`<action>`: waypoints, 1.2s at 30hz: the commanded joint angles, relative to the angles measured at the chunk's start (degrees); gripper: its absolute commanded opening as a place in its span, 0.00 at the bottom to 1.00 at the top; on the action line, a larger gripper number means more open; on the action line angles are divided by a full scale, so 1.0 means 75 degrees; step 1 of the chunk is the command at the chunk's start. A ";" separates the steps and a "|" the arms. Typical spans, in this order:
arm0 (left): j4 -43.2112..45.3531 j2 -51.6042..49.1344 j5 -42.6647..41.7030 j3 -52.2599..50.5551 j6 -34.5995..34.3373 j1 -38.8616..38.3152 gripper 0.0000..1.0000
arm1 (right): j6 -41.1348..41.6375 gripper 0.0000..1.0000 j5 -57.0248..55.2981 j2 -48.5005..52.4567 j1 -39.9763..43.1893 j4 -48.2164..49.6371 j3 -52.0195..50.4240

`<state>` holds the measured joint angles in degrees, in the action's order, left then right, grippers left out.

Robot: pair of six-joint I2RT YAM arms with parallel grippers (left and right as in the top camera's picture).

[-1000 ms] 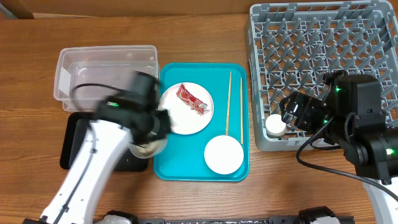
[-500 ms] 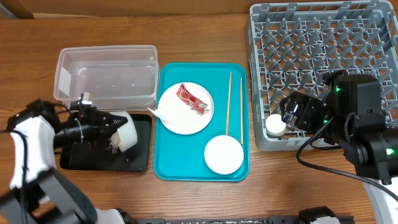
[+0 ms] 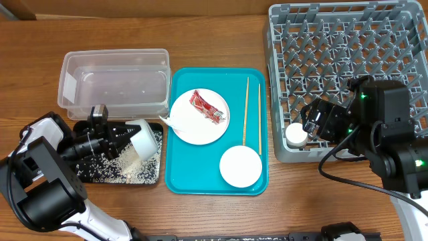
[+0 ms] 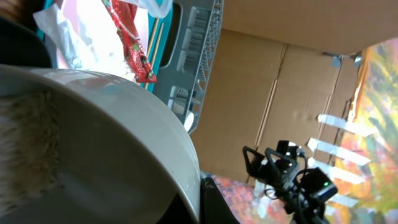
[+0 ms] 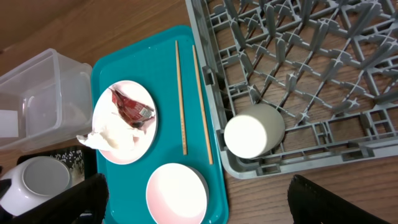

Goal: Sort waste into correct bins and load items into the dishwasher
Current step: 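Tip the rice bowl over the black tray to dump the rice, then set the empty bowl back on the teal tray with left gripper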

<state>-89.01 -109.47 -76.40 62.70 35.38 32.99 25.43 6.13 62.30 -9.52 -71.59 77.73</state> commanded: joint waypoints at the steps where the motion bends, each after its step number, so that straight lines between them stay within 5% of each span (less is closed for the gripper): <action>1: -0.0350 -0.0026 -0.0361 -0.0020 0.1072 0.0012 0.04 | -0.0047 0.93 -0.0009 -0.0035 -0.0023 0.0038 0.0187; 4: -0.0201 -0.0026 -0.0577 -0.0017 0.2270 0.0029 0.04 | -0.0047 0.93 -0.0009 -0.0035 -0.0023 0.0017 0.0187; 7: -0.0114 -0.0105 -0.0510 -0.0023 0.0857 0.0020 0.04 | -0.0047 0.93 -0.0009 -0.0035 -0.0023 0.0020 0.0187; 9: -0.1064 -0.0026 -0.0950 -0.0032 0.2372 -0.0067 0.04 | -0.0047 0.93 -0.0009 -0.0035 -0.0023 -0.0006 0.0187; 11: -0.0609 0.0052 -0.0801 0.0000 0.3008 -0.0102 0.04 | -0.0047 0.93 -0.0009 -0.0032 -0.0023 -0.0009 0.0187; 14: -0.0146 -0.0003 -0.0580 -0.0017 0.0632 -0.0067 0.04 | -0.0047 0.93 -0.0009 -0.0035 -0.0023 0.0006 0.0187; 17: -0.1046 0.0079 -0.0778 0.0067 0.3028 -0.0152 0.04 | -0.0047 0.93 -0.0009 -0.0035 -0.0023 -0.0003 0.0187; 20: -0.0586 0.0015 -0.0536 0.0102 0.1807 -0.0131 0.04 | -0.0044 0.93 -0.0006 -0.0035 -0.0023 0.0047 0.0187; 24: -0.0749 0.0067 -0.0280 0.0163 0.2390 -0.0230 0.04 | -0.0047 0.93 -0.0006 -0.0035 -0.0023 0.0023 0.0187; 27: 0.0102 0.0070 0.0029 0.0178 0.0437 -0.0140 0.04 | -0.0047 0.93 -0.0006 -0.0035 -0.0023 0.0023 0.0187; 31: -0.1064 0.0376 0.0149 0.0271 0.1725 -0.0565 0.04 | -0.0050 0.94 -0.0009 -0.0035 -0.0023 -0.0032 0.0187; 36: -0.0903 0.1620 0.0335 0.0385 0.0469 -0.1588 0.04 | -0.0047 0.94 -0.0006 -0.0032 -0.0023 0.0087 0.0187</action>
<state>-96.07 -103.94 -75.11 63.59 43.38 24.73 25.43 6.15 62.30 -9.52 -71.46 77.73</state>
